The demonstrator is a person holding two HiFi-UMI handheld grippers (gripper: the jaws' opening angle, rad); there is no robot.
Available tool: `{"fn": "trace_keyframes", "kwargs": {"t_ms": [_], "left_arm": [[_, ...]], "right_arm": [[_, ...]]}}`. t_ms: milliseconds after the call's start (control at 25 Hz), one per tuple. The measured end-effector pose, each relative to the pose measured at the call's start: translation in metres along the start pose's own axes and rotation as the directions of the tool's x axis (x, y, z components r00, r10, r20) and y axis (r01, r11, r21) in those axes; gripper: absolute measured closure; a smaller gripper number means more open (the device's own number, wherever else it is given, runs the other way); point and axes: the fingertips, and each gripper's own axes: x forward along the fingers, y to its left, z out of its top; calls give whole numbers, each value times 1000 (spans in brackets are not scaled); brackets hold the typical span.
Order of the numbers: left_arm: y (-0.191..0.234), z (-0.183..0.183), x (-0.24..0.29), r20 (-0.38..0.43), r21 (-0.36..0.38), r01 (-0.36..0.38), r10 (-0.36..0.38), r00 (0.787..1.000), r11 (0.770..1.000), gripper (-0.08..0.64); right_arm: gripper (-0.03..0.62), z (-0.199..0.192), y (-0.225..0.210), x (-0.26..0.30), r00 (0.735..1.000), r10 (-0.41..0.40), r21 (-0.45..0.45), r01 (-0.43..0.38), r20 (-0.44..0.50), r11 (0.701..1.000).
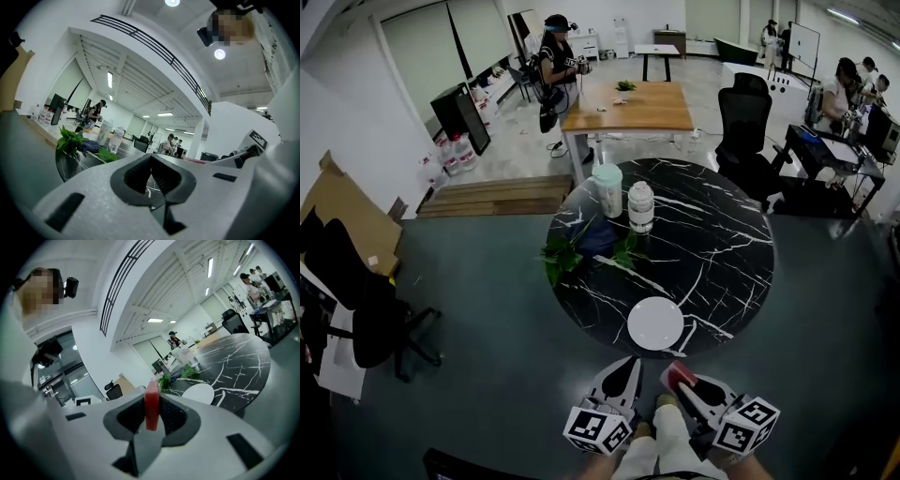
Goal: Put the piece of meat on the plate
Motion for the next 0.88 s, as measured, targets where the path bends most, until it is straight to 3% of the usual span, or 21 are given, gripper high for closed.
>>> {"fn": "trace_keyframes", "kwargs": {"t_ms": [280,400,480,560,600,720,760,800,880], "left_arm": [[34,-18,25,-38,-10,-63,63,997,998,551],[51,-26,36,-51,-13,-94,93,994,996,551],[64,-28,41,-51,-19,-115,114,992,993,551],[74,-27,45,-48,-22,-131,130,990,991,551],[78,-27,46,-47,-23,-138,137,990,990,551],[91,-28,51,-45,-25,-161,160,986,987,551],[94,-29,51,-46,-27,-169,168,985,985,551],[96,-29,52,-48,-30,-176,174,984,984,551],[97,-33,52,-50,-39,-181,179,983,983,551]], "right_arm": [[505,-11,-55,49,996,6,129,6,-94,992],[505,-7,-83,74,992,-12,127,28,-125,992],[505,-5,-99,92,987,-38,45,45,-159,998],[505,-3,-115,110,974,-79,-111,57,-210,992],[505,-1,-122,118,966,-107,-212,57,-234,976],[505,4,-139,142,943,-188,-476,36,-276,879],[505,3,-142,147,937,-198,-503,29,-286,864],[505,1,-144,152,935,-194,-486,26,-299,874],[505,-6,-144,159,934,-136,-329,22,-329,944]]}}
